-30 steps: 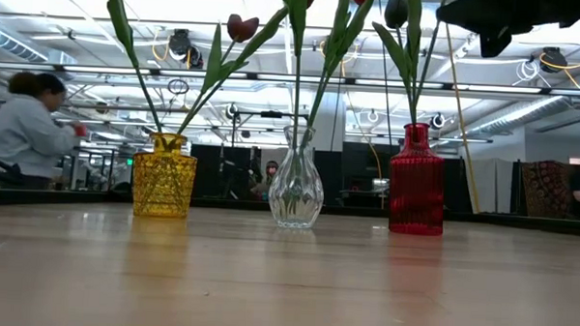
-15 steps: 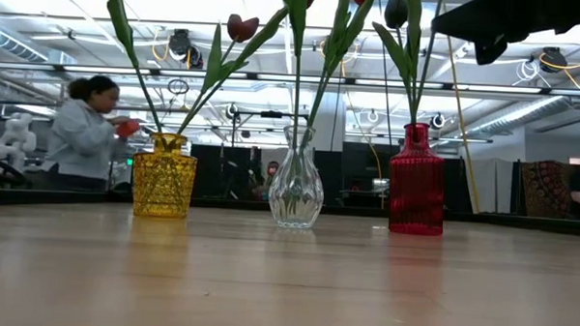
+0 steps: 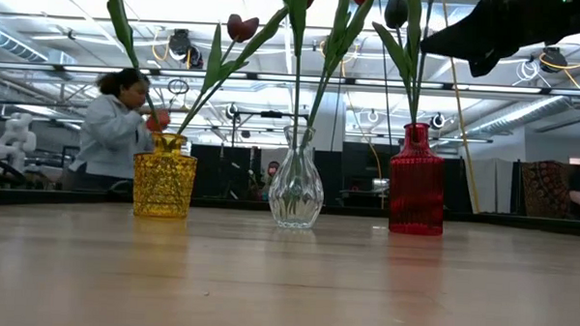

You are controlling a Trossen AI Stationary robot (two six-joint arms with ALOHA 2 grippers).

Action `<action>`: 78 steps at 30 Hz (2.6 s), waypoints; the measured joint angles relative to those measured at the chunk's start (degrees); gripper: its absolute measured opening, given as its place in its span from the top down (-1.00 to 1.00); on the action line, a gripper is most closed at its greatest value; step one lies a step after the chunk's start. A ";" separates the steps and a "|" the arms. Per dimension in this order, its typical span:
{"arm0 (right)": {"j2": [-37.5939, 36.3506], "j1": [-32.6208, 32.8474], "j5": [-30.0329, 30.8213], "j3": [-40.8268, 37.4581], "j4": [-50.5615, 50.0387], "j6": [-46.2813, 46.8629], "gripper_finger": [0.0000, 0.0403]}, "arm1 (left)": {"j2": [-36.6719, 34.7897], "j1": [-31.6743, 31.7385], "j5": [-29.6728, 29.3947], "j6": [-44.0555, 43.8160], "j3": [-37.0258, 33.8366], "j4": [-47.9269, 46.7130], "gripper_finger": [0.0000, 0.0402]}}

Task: Sort flowers into vase by color
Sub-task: Put the black tulip into the red vase, then return to Home Position

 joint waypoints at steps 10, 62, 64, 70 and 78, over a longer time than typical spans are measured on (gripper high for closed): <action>0.58 -0.04 0.01 0.00 -4.49 1.88 0.92 | 0.00 -0.02 0.01 -0.06 0.00 -0.17 0.81; -20.31 1.03 -13.95 -4.93 -25.30 1.03 0.98 | -12.29 -1.15 -4.96 -1.38 -8.82 0.70 0.81; -21.18 1.04 -13.82 -5.62 -24.87 1.27 0.96 | -14.88 -1.59 -2.44 -1.37 -10.29 1.14 0.81; -23.24 1.03 -13.80 -5.75 -24.29 1.01 0.99 | -19.91 -4.04 -1.95 4.37 -13.36 9.28 0.81; -23.47 1.03 -14.70 -5.75 -23.90 0.71 0.99 | -22.50 -4.54 -3.55 14.19 -13.57 15.42 0.81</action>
